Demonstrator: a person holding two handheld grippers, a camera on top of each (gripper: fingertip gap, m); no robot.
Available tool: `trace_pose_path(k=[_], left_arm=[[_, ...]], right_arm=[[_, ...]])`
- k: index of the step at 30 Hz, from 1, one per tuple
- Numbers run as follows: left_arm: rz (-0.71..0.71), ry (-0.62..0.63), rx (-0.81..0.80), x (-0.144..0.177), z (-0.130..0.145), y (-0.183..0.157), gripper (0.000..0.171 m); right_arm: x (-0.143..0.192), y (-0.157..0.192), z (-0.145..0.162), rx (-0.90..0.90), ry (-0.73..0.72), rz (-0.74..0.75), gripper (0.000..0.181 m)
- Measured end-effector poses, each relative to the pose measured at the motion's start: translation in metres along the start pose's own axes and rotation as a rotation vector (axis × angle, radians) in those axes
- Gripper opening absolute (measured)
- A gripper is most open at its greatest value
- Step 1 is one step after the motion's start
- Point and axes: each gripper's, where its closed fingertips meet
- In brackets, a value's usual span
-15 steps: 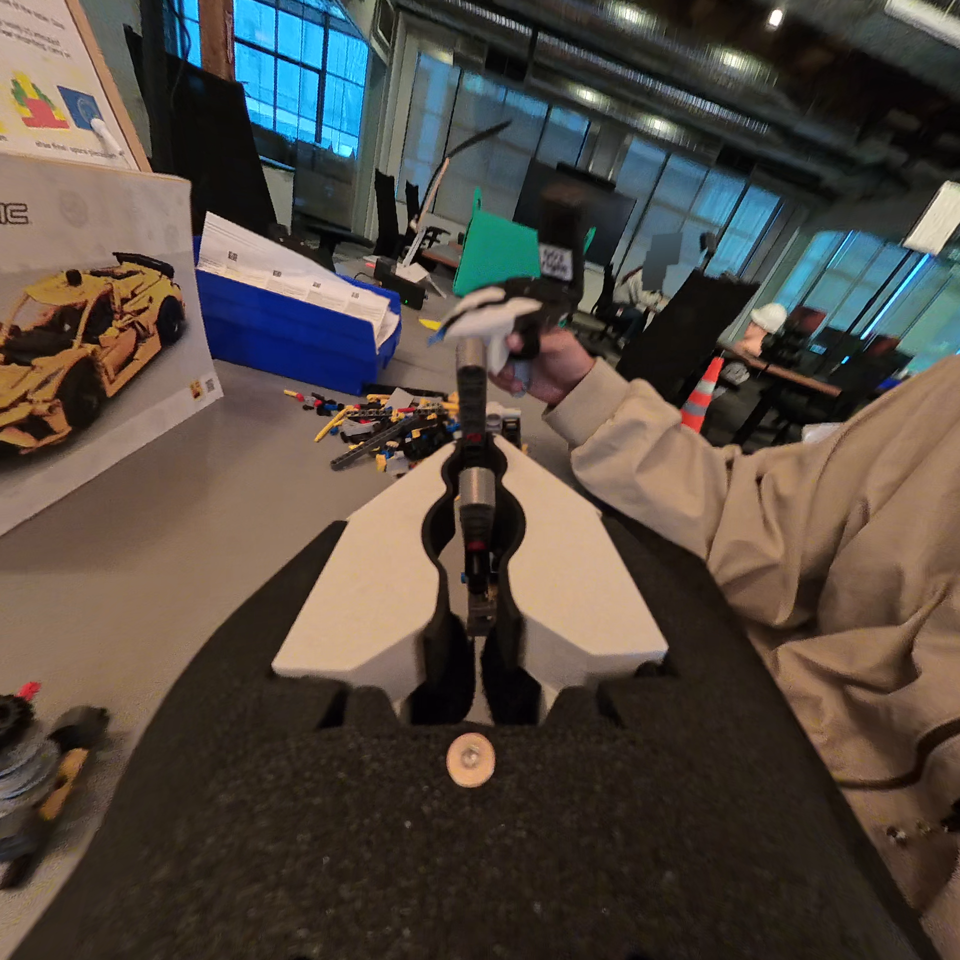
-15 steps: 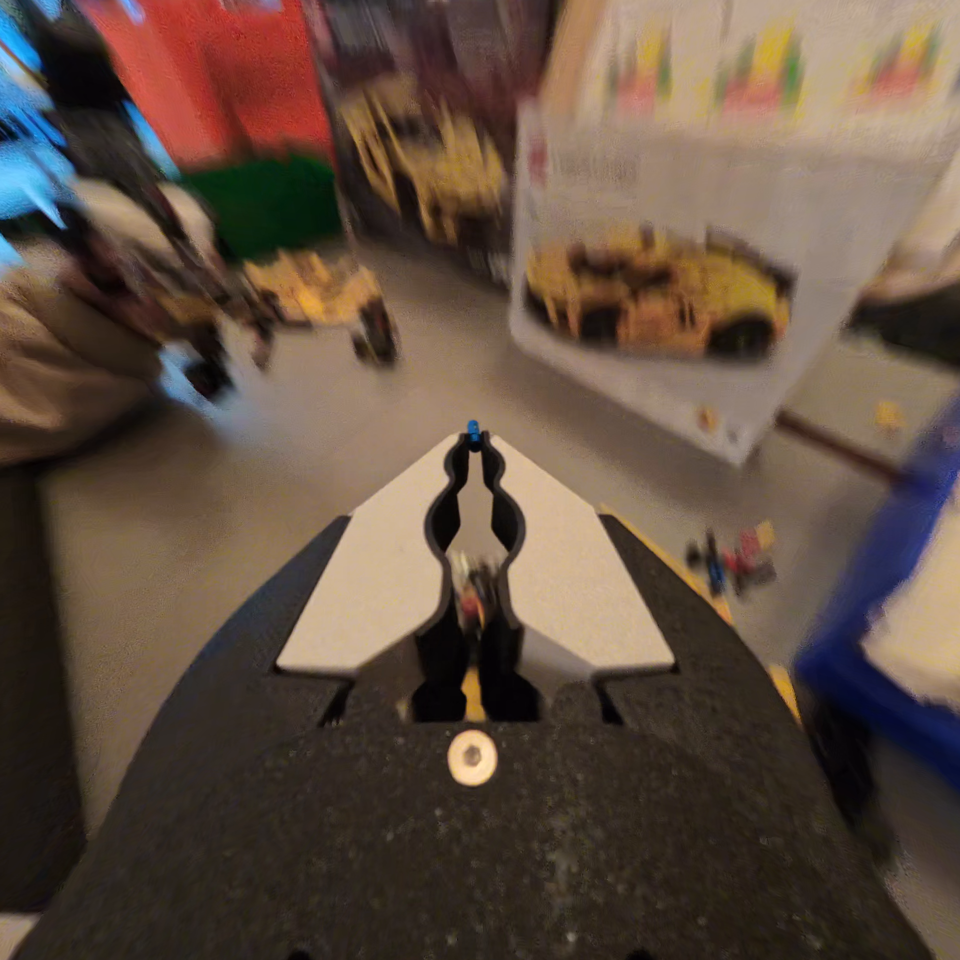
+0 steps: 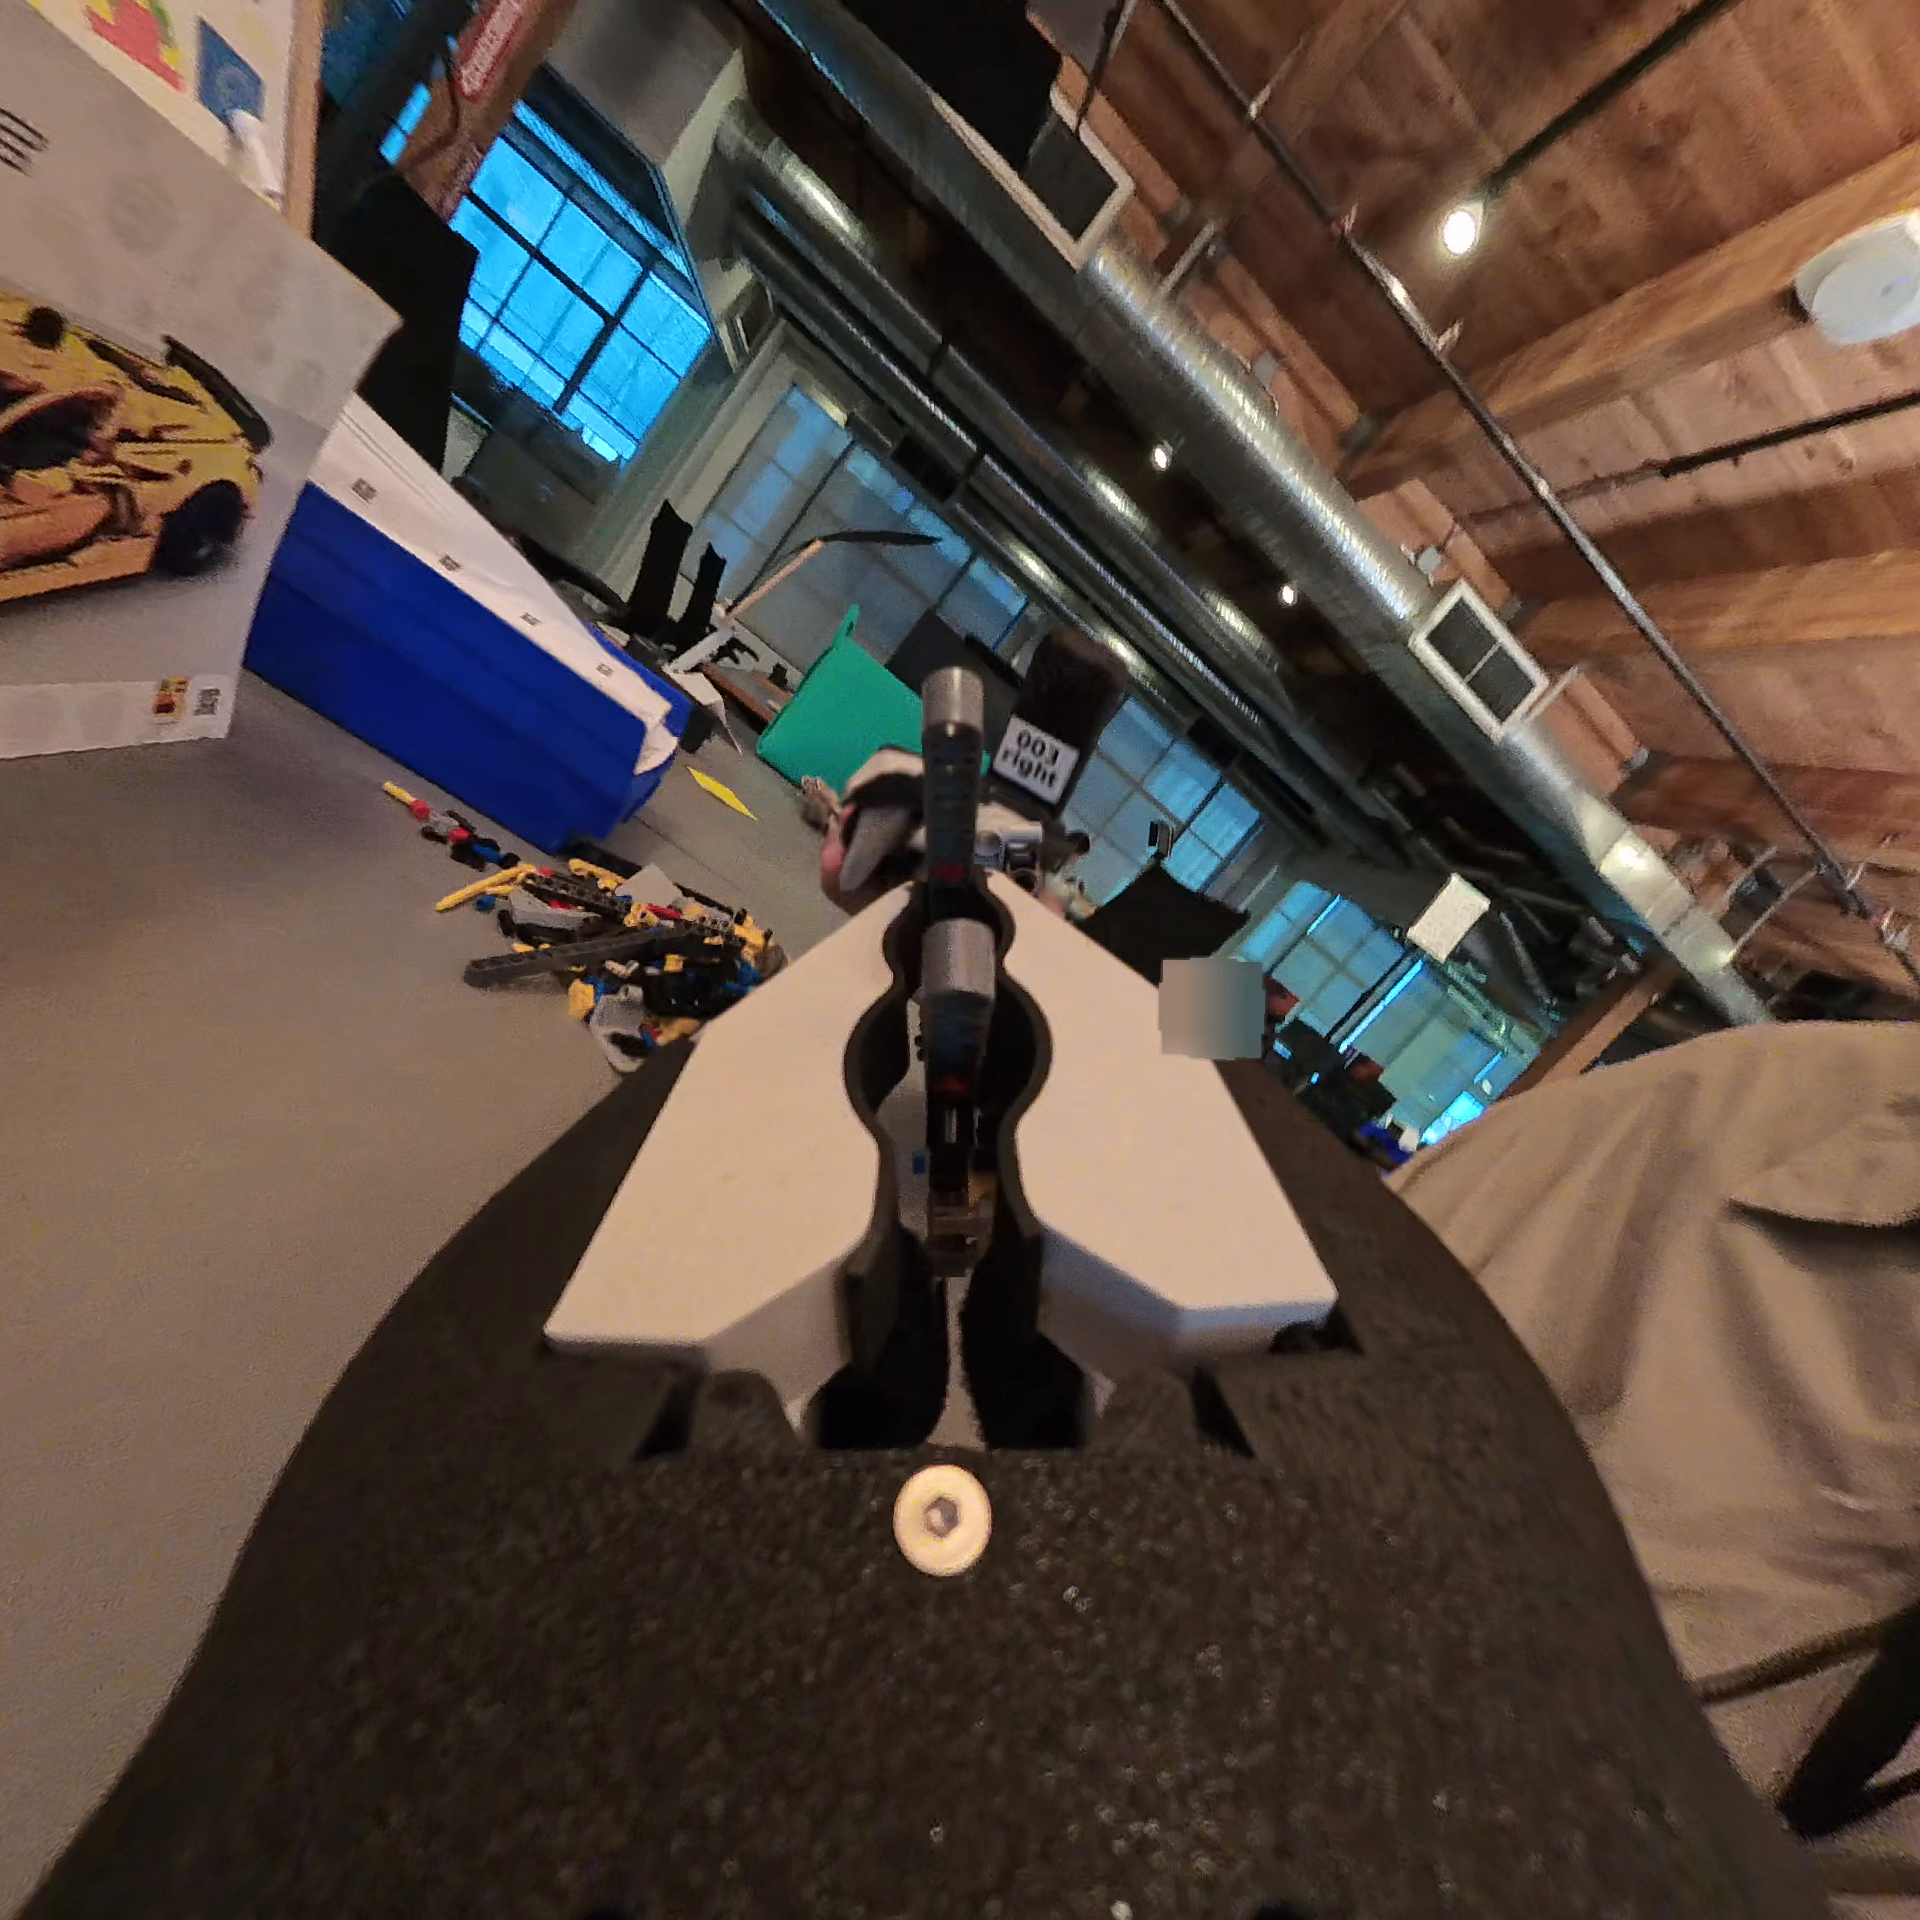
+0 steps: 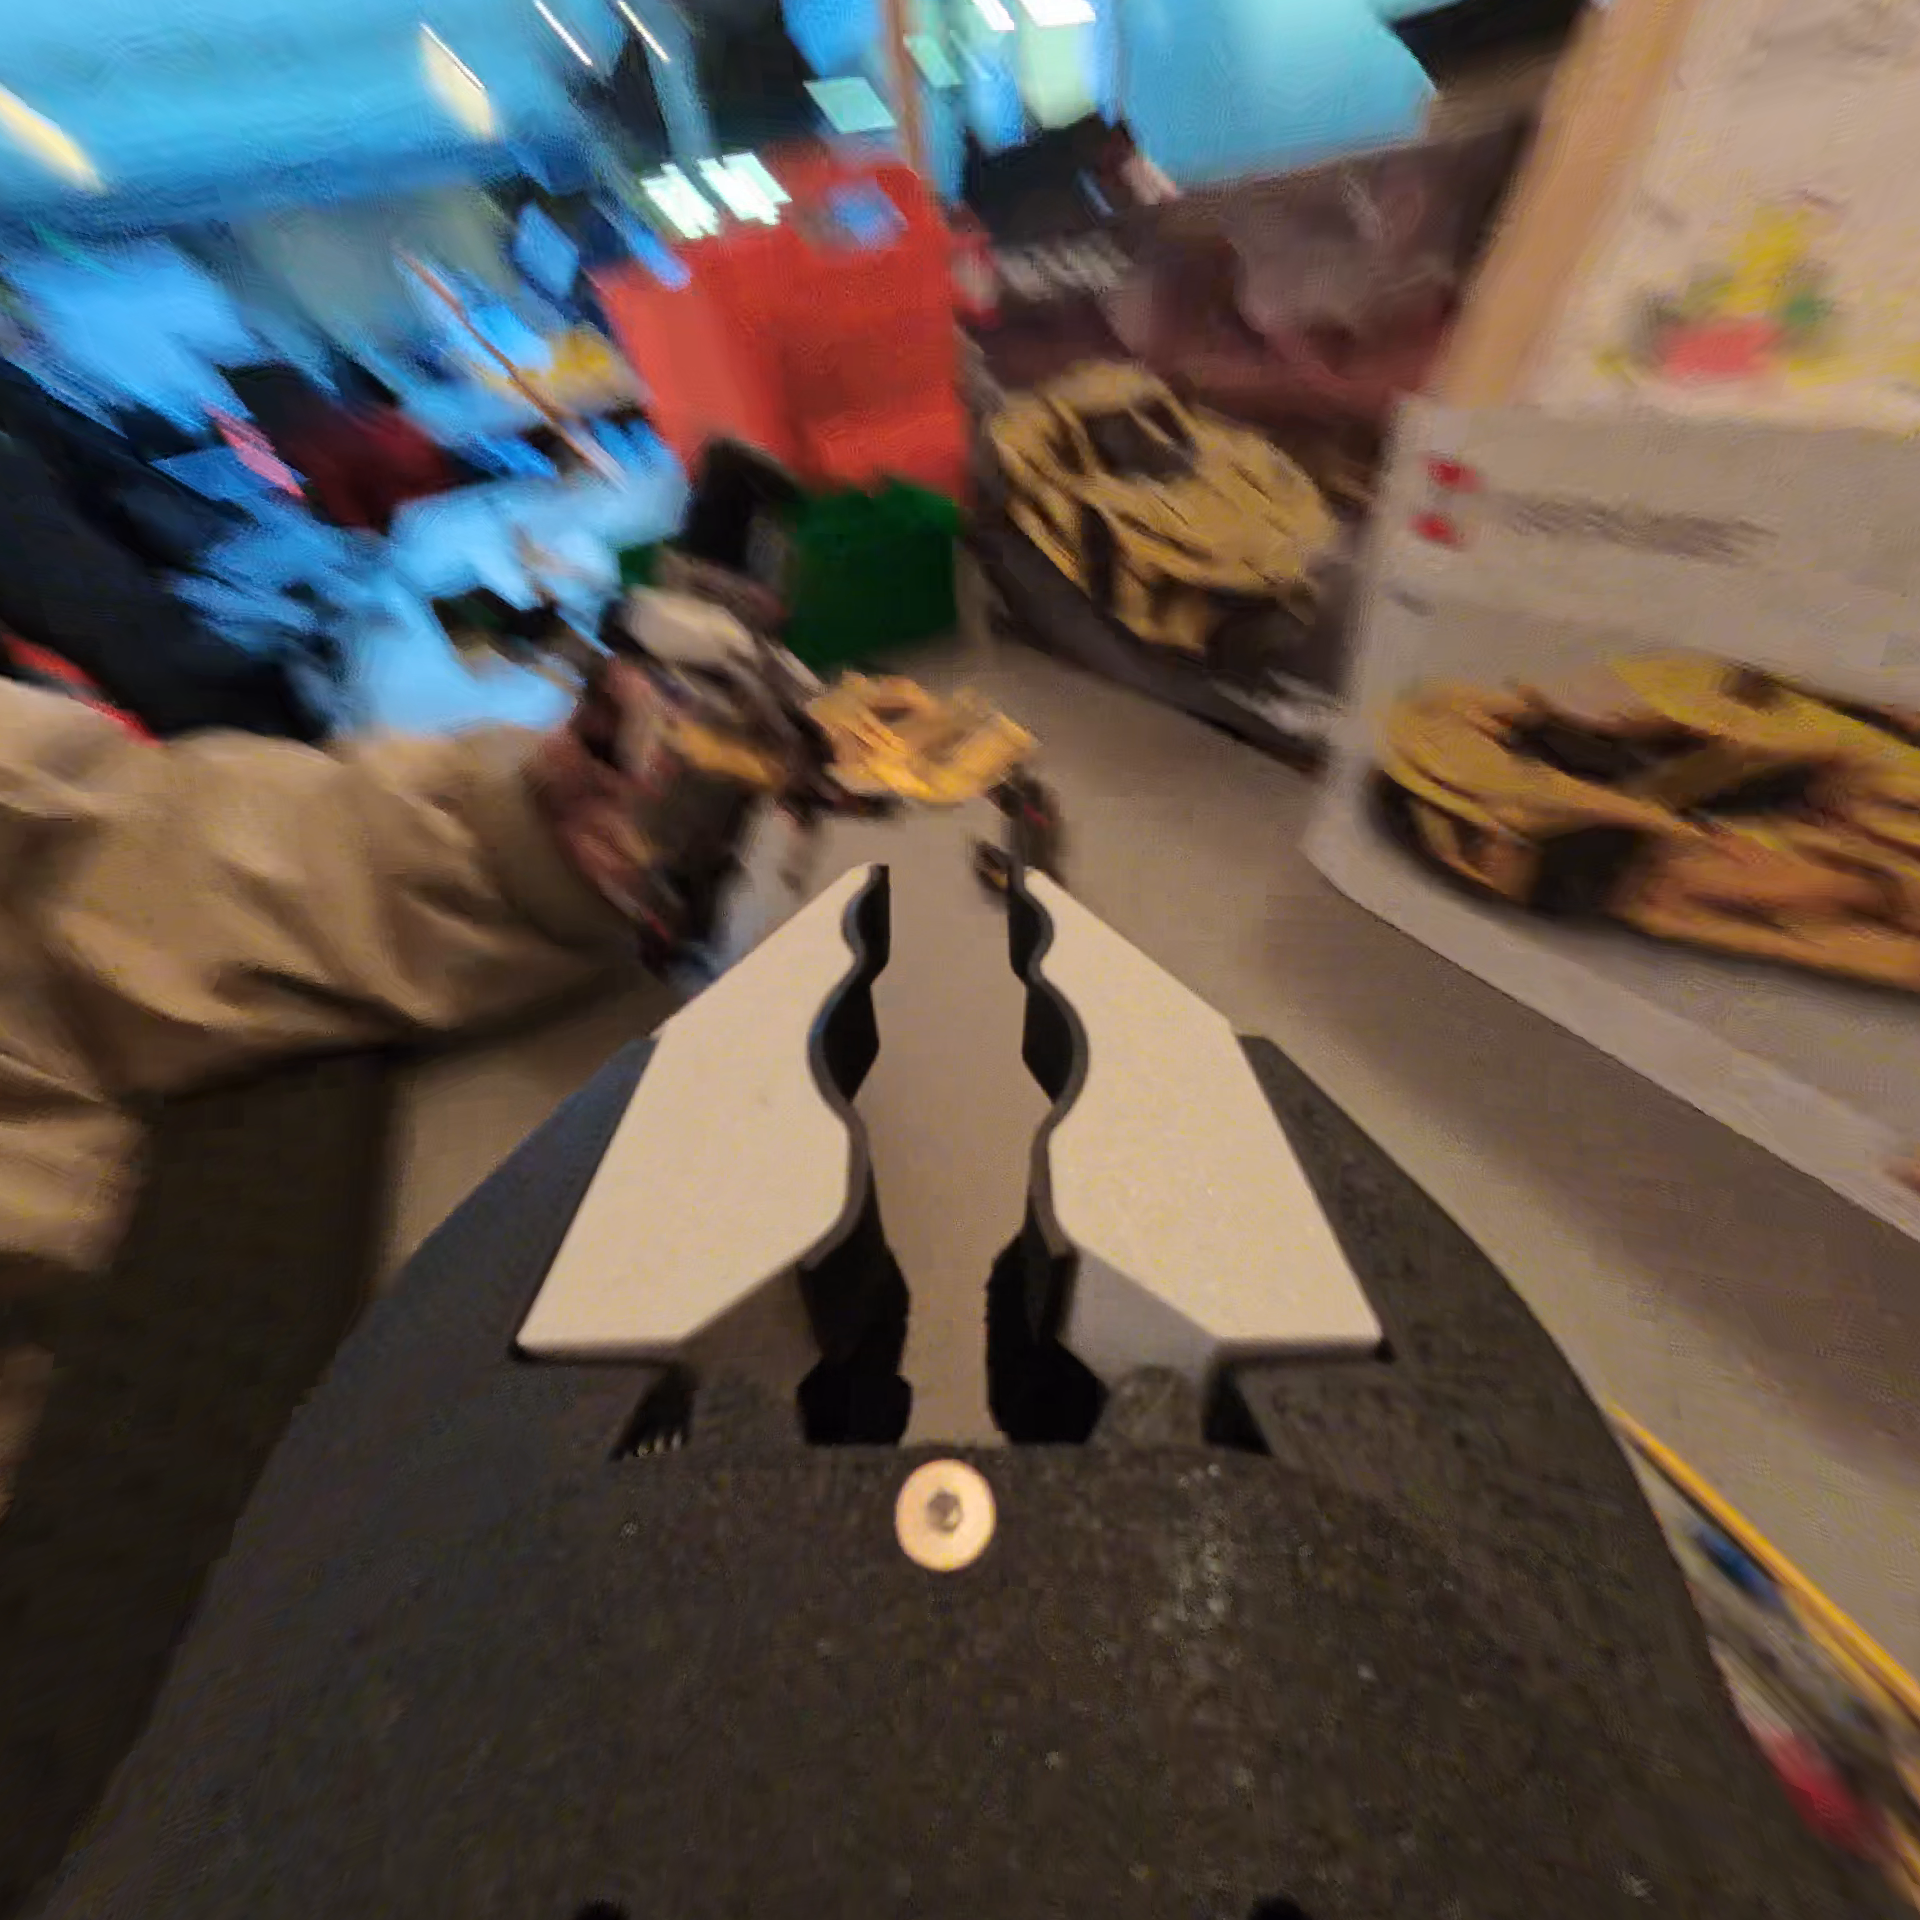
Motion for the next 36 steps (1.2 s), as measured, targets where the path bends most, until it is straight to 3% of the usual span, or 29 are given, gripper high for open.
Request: trace_pose_path(k=[3,6,8,17,21,25,29,33,36], left_arm=[[0.011,0.040,-0.022,-0.005,0.006,-0.005,0.007],[0.019,0.037,-0.014,-0.008,0.007,-0.007,0.008],[0.015,0.042,-0.008,-0.009,0.009,-0.005,0.008],[-0.049,0.072,0.037,-0.004,0.018,0.011,0.007],[-0.089,0.149,0.014,-0.007,0.031,0.017,0.007],[-0.116,0.173,-0.001,-0.006,0.035,0.021,0.007],[-0.248,0.183,-0.104,-0.001,0.029,0.033,0.007],[-0.430,0.197,-0.239,0.007,0.017,0.045,0.008],[-0.538,0.197,-0.326,0.010,0.011,0.049,0.008]], right_arm=[[-0.028,0.057,-0.001,-0.165,0.004,-0.297,0.019],[-0.036,0.073,0.003,-0.223,0.015,-0.375,0.019],[-0.036,0.074,-0.005,-0.265,-0.047,-0.386,0.020],[-0.052,0.060,0.012,-0.337,0.015,-0.287,0.032],[-0.057,0.063,0.025,-0.398,0.091,-0.295,0.020],[-0.056,0.061,0.031,-0.399,0.116,-0.297,0.019],[-0.061,0.045,0.032,-0.242,0.092,-0.138,0.030],[-0.059,0.031,0.020,0.144,0.025,0.155,0.039],[-0.069,0.047,0.017,0.325,-0.008,0.286,0.038]])
Point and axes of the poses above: each gripper's, where its closed fingertips meet, x back along the fingers, z out of its underside, y = z × x across the jaws, and after that the axes turned 10 degrees about z, right-handed
